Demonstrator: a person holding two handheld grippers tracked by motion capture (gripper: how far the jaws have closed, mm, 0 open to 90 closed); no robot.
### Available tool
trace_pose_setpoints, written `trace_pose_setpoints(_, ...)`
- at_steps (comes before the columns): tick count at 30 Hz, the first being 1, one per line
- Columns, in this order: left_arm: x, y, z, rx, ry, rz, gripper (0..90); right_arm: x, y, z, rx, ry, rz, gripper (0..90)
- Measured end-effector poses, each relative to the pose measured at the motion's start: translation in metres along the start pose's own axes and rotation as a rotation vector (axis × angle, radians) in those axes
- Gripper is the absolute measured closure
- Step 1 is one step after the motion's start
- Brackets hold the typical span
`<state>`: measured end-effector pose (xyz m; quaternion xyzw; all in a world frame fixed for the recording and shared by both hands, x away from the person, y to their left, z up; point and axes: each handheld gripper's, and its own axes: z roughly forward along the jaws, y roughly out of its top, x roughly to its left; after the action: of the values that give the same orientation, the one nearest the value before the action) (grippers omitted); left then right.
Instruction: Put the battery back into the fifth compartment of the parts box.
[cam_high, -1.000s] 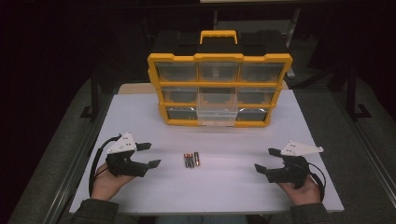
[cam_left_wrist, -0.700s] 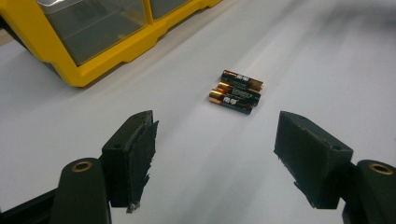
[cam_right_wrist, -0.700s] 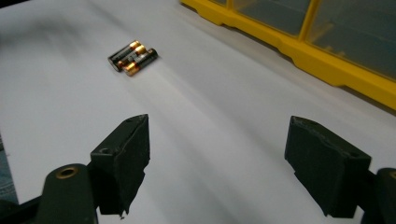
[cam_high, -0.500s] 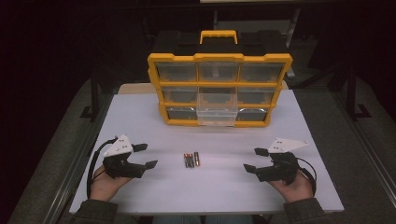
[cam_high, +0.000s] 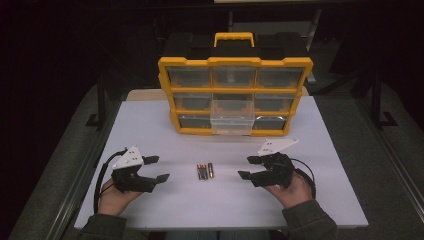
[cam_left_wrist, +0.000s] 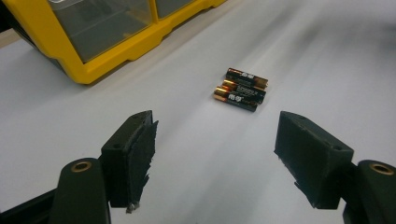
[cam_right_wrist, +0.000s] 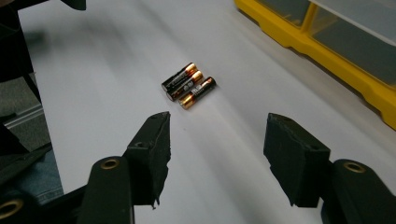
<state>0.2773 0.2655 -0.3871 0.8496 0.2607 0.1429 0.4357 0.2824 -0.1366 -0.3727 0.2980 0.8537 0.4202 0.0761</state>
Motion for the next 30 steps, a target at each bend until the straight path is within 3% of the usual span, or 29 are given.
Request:
trace_pose_setpoints(3, -0.001, -0.001, 0.002, 0.009, -0.001, 0.008, 28.5, 0.004, 0.006, 0.01, 0.022, -0.002, 0.033, 44.6)
trace_pose_setpoints(18, -0.001, -0.001, 0.003, 0.004, -0.013, 0.01, 28.5, 0.015, 0.03, 0.072, 0.134, 0.003, 0.004, 51.9)
trace_pose_setpoints(30, -0.002, -0.002, 0.003, 0.005, -0.013, 0.019, 28.4, 0.018, 0.037, 0.111, 0.202, -0.009, 0.03, 54.1)
